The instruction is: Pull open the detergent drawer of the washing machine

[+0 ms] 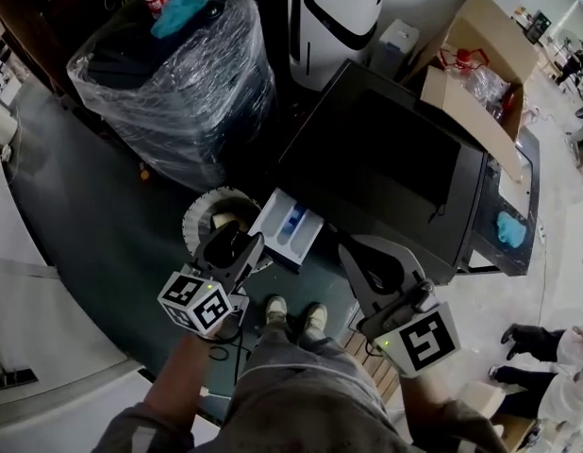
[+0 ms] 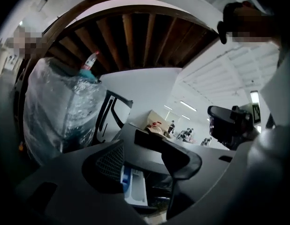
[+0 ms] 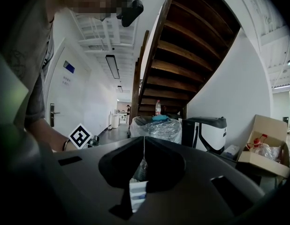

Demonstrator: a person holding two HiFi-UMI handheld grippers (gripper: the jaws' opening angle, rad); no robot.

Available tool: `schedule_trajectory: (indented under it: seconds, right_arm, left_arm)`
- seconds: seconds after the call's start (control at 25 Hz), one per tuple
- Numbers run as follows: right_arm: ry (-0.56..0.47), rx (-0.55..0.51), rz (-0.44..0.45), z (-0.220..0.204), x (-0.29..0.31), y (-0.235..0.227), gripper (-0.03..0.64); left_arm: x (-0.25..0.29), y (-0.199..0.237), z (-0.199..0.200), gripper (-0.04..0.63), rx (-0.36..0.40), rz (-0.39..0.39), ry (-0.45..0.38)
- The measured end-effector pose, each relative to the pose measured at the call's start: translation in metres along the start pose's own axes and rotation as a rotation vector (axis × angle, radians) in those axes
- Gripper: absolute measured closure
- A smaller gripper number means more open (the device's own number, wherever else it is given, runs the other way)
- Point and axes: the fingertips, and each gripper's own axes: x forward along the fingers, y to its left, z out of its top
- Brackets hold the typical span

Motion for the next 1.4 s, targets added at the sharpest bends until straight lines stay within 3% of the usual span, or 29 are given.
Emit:
schedule_trajectory:
  seconds: [0.12, 0.2, 0.36, 0.76, 0.88, 0.96, 1.12, 1.4]
  right_arm:
    - [-0.027, -0.010, -0.016, 0.015, -0.005, -0.004, 0.583]
    - [-0.049, -0.019, -0.024, 0.026, -0.008, -0.006, 0.583]
    - [-0.072, -0.037, -0.033, 0.043, -0.018, -0.009, 0.583]
    - [-0.145, -0.074, -0.073, 0.079, -0.044, -0.016, 0.583]
    - [-0.163, -0.088, -0.070, 0.090, -0.049, -0.014, 0.583]
    - [-0.175, -0.095, -0.068, 0.095, -0.053, -0.012, 0.583]
    - [-0.190, -0.107, -0.076, 0.102, -0.060, -0.011, 0.583]
    - [-0.200, -0.132, -0.093, 0.110, -0.076, -0.016, 0.583]
  left_arm:
    - [0.003, -0.016, 0.024, 0.362, 0.192, 0.001, 0.007]
    - [0.004, -0.027, 0.040, 0.382, 0.261, -0.005, -0.003]
    - [0.000, -0.050, 0.074, 0.433, 0.287, -0.019, -0.064]
    - [-0.012, -0.110, 0.137, 0.466, 0.419, -0.077, -0.149]
    - [-0.012, -0.130, 0.147, 0.466, 0.495, -0.096, -0.144]
    - [-0.014, -0.140, 0.152, 0.504, 0.528, -0.104, -0.154]
    - [-0.017, -0.151, 0.161, 0.547, 0.547, -0.118, -0.187]
    - [-0.022, -0.163, 0.167, 0.577, 0.593, -0.094, -0.160]
